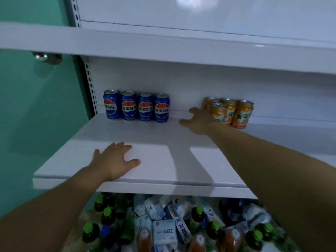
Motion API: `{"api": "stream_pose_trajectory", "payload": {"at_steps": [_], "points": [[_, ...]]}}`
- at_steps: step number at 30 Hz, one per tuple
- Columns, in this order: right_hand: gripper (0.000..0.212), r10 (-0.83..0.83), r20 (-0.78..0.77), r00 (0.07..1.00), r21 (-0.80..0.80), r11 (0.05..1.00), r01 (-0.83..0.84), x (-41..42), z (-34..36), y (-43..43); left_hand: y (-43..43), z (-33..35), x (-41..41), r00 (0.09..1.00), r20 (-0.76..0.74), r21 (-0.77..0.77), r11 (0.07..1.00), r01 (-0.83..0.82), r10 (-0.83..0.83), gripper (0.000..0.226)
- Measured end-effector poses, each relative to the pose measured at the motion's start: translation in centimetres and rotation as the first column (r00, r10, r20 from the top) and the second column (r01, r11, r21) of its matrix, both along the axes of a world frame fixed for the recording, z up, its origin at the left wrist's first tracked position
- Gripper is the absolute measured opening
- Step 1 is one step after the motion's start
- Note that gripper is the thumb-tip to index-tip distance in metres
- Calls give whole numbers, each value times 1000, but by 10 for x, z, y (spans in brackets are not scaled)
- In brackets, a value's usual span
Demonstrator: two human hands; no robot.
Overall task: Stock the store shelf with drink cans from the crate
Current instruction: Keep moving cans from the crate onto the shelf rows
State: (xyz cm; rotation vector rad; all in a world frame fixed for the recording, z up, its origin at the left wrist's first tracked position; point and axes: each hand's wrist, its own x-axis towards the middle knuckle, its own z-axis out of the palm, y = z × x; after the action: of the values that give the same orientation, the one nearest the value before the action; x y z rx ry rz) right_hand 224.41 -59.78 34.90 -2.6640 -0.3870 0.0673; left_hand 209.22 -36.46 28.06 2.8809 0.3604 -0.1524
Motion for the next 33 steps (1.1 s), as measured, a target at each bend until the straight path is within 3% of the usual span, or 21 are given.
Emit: {"api": "stream_pose_trajectory", "payload": {"at_steps": [5, 8, 11, 17, 26, 30, 33], "points": [[87, -44, 128, 991, -140, 988, 62, -50, 17, -74, -76, 34, 2, 980, 105, -258, 947, 193, -171, 83], [64, -171, 40, 984, -121, 977, 175, -92, 20, -132, -144, 49, 0, 927, 148, -201, 907, 370, -345, 72], [75, -375, 47, 926, -82, 922, 377, -126, 19, -198, -212, 58, -7, 845, 174, -170, 830, 532, -506, 72], [78, -611, 63, 789, -122, 780, 614, -208, 10, -321, -341, 47, -31, 623, 175, -155, 603, 782, -763, 74], [68, -828, -20, 560, -185, 554, 812, -299, -41, -445, -485, -15, -63, 358, 68, -264, 330, 906, -931, 74], [75, -917, -83, 391, -185, 399, 898, -320, -98, -495, -538, -57, -62, 266, -42, -320, 265, 910, -963, 64], [80, -923, -217, 317, -237, 365, 900, -330, -147, -534, -579, -99, -54, 218, -153, -346, 259, 902, -964, 63]]}}
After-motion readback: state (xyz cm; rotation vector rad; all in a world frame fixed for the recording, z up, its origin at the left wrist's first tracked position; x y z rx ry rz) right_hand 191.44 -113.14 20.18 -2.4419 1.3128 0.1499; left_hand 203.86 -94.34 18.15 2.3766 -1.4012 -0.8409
